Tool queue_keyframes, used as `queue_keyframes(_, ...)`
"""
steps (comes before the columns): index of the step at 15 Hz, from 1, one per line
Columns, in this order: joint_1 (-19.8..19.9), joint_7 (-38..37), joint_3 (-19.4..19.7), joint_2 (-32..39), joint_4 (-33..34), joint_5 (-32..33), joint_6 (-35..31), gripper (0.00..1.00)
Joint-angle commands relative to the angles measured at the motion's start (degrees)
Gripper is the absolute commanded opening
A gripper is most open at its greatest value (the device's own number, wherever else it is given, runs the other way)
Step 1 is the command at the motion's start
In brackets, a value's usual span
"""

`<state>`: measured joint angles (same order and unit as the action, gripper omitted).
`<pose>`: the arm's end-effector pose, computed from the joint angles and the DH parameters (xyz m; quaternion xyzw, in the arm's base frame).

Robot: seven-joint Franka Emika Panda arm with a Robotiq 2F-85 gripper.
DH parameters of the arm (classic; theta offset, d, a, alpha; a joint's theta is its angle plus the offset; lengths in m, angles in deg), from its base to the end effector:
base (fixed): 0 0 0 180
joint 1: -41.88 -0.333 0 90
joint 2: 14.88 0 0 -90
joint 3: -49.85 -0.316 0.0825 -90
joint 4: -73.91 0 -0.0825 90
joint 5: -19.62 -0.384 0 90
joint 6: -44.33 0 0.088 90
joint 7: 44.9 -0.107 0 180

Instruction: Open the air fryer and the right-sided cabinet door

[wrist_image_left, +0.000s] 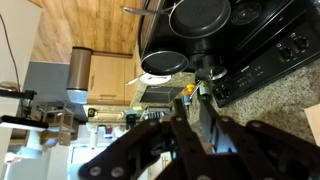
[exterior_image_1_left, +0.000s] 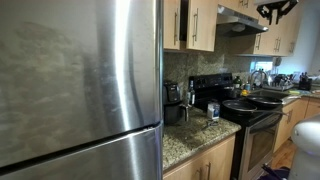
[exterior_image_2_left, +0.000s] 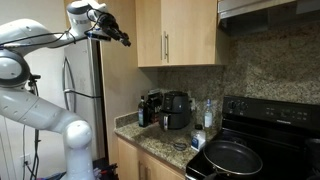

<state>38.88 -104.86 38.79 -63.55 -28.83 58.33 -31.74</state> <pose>0.1875 0.0313 0.8559 0.7670 -0.4924 0.3630 0.1937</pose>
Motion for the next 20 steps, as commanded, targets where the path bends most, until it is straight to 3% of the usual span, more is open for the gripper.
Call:
queue_keyframes(1, -2.90, 6.24, 2.90, -8.72, -7.81, -7.06, -3.38, 0.44)
queue_keyframes(4, -2.45, 11.42, 3.56, -5.40, -6.33, -13.43, -9.28, 0.67)
queue_keyframes(8, -0.97, 19.81, 2.83, 7.23, 1.04, -20.27, -18.20, 0.99)
queue_keyframes(9, 1.43, 17.34, 1.81, -0.06, -4.73, -19.87, -17.56, 1.00)
queue_keyframes(10, 1.75, 17.57, 1.57, 2.47, -3.56, -20.18, -18.35, 0.92)
queue_keyframes(11, 2.38, 17.42, 1.36, 3.20, -3.48, -20.03, -18.36, 0.99)
queue_keyframes(13, 3.73, 18.08, 0.88, 3.90, -2.73, -19.16, -18.26, 1.00)
queue_keyframes(15, 3.17, 23.35, 1.48, 8.51, 0.80, -18.65, -21.16, 1.00)
queue_keyframes(18, 4.80, 28.34, -0.64, 17.18, 9.74, -17.45, -25.86, 1.00)
queue_keyframes(19, 2.86, 28.32, -0.37, 20.13, 12.86, -15.45, -26.84, 1.00)
queue_keyframes(20, 5.57, 29.22, -1.99, 22.58, 16.03, -17.03, -28.15, 1.00)
